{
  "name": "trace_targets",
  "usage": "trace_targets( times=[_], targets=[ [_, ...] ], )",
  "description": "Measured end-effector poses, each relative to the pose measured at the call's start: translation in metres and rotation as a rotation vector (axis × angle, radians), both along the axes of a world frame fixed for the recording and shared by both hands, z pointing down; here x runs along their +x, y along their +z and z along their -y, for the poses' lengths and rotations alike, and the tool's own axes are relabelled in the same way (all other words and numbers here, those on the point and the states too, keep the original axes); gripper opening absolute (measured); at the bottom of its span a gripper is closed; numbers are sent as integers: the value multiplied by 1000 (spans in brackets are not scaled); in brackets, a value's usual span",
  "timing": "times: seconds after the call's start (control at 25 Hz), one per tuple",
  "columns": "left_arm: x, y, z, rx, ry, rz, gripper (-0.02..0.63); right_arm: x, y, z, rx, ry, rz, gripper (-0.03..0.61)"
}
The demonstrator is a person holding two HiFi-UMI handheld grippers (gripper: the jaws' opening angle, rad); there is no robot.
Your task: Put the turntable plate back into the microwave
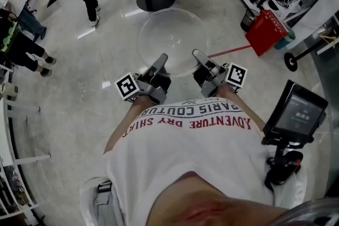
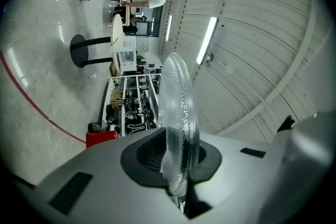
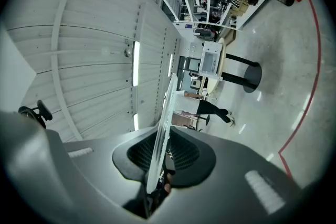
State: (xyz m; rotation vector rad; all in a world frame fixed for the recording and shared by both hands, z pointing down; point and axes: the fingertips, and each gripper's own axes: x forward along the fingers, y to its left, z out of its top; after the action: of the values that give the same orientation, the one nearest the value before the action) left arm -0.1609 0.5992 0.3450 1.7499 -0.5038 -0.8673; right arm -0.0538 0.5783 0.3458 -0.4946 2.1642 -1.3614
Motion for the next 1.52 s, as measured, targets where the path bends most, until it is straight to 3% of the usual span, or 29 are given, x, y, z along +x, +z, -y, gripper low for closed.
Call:
trace_targets(
  times=[0.36, 0.6, 0.72, 1.04, 1.32, 1.52],
  targets=[
    [17, 7, 10, -3, 22, -40, 28, 18, -1, 8, 11, 31, 10, 37],
    [36, 18, 15, -8, 74, -16, 28, 40, 13, 7, -19, 92, 24, 37],
    [66, 31, 38, -18, 106, 3, 28, 70, 31, 27, -41, 125, 35, 36],
    [196, 56, 218, -92, 137, 20, 28, 201, 59, 204, -114, 173, 59, 37],
    [327, 42, 380, -80, 99, 23, 28, 332, 42, 369, -105, 152, 34, 35],
    [351, 39, 440, -66, 45, 26, 28, 355, 37, 435, -76, 104, 39, 36]
  ],
)
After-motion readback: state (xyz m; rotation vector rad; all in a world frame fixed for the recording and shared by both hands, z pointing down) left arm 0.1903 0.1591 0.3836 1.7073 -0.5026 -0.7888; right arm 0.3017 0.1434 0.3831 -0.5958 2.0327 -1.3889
